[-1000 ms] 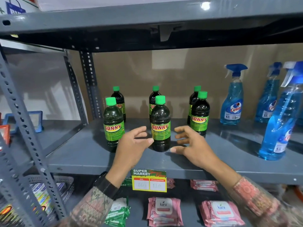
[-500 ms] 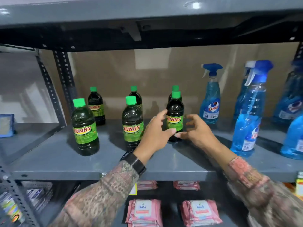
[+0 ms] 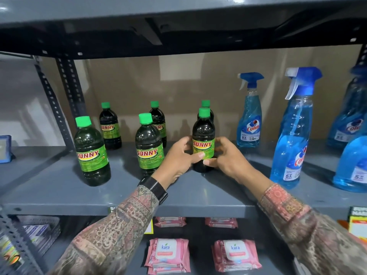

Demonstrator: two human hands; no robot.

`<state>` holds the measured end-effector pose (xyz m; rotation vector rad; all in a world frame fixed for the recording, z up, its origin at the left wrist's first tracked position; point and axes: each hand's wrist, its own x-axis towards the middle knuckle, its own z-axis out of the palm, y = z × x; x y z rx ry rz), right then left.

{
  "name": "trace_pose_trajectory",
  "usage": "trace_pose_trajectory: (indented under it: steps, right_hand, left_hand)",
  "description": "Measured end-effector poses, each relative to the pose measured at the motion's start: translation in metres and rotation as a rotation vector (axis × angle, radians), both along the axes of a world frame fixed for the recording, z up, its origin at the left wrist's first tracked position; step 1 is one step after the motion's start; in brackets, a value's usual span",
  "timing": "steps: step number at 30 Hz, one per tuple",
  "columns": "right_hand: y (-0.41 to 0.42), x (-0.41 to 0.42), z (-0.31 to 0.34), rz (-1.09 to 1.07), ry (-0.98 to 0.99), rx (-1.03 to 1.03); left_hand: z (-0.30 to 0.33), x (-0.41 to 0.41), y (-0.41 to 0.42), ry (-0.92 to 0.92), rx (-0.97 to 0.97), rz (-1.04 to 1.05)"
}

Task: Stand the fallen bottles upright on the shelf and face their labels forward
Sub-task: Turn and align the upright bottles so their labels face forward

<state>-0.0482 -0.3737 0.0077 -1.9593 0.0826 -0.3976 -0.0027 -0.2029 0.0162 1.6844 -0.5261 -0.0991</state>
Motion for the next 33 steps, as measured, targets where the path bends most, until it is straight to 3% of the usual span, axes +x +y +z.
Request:
trace_pose_trajectory:
  steps: [13,16,19,25,30,33]
  right_hand:
    - [0.014,-0.039,-0.005,-0.017,-0.009,-0.002]
    - [0.025,-0.056,-0.011,-0.195,-0.076,-0.09]
    - [0.051,-0.074,-0.02,-0.375,-0.308,-0.212]
    - [0.143,-0.071,-0.022,-0.112,-0.417,-0.23]
    - [0.232,-0.033,-0.016,0.061,-0.351,-0.198]
    - [0.262,-0.009,-0.009,0.076,-0.287,-0.217]
  left_hand:
    - [-0.001,-0.035,0.015,-0.031,0.007,-0.036]
    - [-0.01,-0.04,0.029,-0.073,0.039,-0.018]
    - [-0.02,-0.048,0.065,-0.139,0.086,0.038]
    - [-0.021,-0.057,0.164,-0.224,-0.059,0.232]
    - [-0.016,-0.038,0.246,-0.298,-0.191,0.514]
    - [-0.015,-0.016,0.272,-0.331,-0.133,0.566]
